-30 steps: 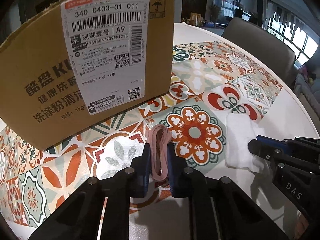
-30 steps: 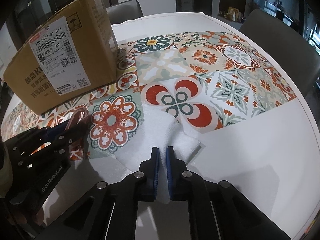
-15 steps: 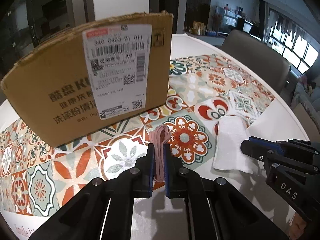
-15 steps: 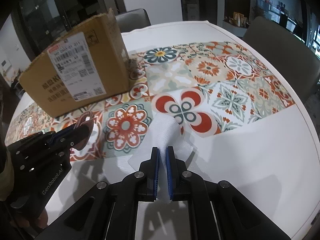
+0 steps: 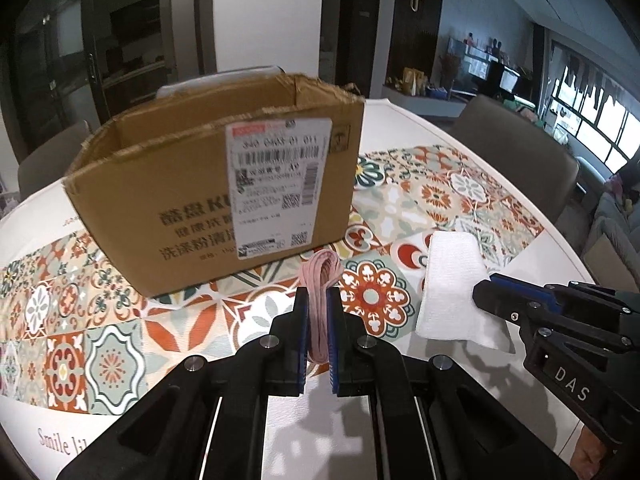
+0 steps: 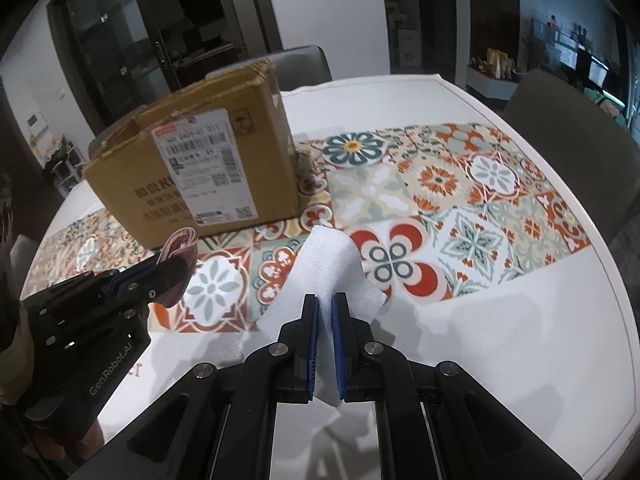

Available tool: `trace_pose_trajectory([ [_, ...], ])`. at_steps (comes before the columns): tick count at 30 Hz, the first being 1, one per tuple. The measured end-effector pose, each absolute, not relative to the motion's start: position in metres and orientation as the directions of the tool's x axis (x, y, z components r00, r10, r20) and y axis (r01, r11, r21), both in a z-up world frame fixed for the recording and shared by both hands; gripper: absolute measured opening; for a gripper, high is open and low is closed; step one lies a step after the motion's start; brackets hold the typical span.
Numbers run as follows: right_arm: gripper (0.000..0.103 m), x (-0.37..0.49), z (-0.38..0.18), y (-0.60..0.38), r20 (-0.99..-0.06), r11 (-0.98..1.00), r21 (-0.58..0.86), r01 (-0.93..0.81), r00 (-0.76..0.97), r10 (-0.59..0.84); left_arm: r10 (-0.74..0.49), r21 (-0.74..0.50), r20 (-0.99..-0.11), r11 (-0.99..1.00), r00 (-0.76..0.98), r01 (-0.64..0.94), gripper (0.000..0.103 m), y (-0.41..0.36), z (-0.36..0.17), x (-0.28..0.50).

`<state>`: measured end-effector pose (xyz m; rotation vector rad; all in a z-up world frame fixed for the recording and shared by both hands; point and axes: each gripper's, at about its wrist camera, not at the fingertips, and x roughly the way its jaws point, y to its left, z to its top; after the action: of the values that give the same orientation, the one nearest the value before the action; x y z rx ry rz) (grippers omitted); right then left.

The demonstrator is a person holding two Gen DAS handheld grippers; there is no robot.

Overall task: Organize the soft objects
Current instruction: 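Lift and carry the pink hair ties and white pad with both tools over the box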

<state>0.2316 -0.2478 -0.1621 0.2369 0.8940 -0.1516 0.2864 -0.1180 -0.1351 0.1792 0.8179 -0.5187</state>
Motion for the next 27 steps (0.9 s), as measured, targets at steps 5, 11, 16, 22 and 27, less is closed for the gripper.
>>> trace_pose_trajectory([
  [5, 0.009, 0.231, -0.144, -0.242, -0.759, 0.971, 0.14, 0.193, 0.65, -0.02, -0.365, -0.038, -0.708, 0.875, 0.605, 0.483, 0.01, -0.111, -0.116, 0.281],
  [11, 0.009, 0.231, -0.122, -0.234, -0.725, 0.979, 0.138, 0.148, 0.689, -0.002, -0.35, -0.027, -0.675, 0.892, 0.65, 0.451, 0.01, -0.102, -0.095, 0.275],
  [16, 0.009, 0.231, -0.106, -0.227, -0.697, 0.985, 0.132, 0.109, 0.717, 0.014, -0.338, -0.023, -0.647, 0.905, 0.683, 0.426, 0.01, -0.095, -0.078, 0.271],
  [22, 0.009, 0.233, -0.086, -0.22, -0.658, 0.99, 0.124, 0.073, 0.753, 0.027, -0.326, -0.015, -0.612, 0.916, 0.72, 0.401, 0.01, -0.086, -0.061, 0.268],
  [27, 0.009, 0.237, -0.071, -0.216, -0.624, 0.992, 0.119, 0.049, 0.781, 0.036, -0.314, -0.01, -0.588, 0.924, 0.745, 0.381, 0.01, -0.078, -0.048, 0.268],
])
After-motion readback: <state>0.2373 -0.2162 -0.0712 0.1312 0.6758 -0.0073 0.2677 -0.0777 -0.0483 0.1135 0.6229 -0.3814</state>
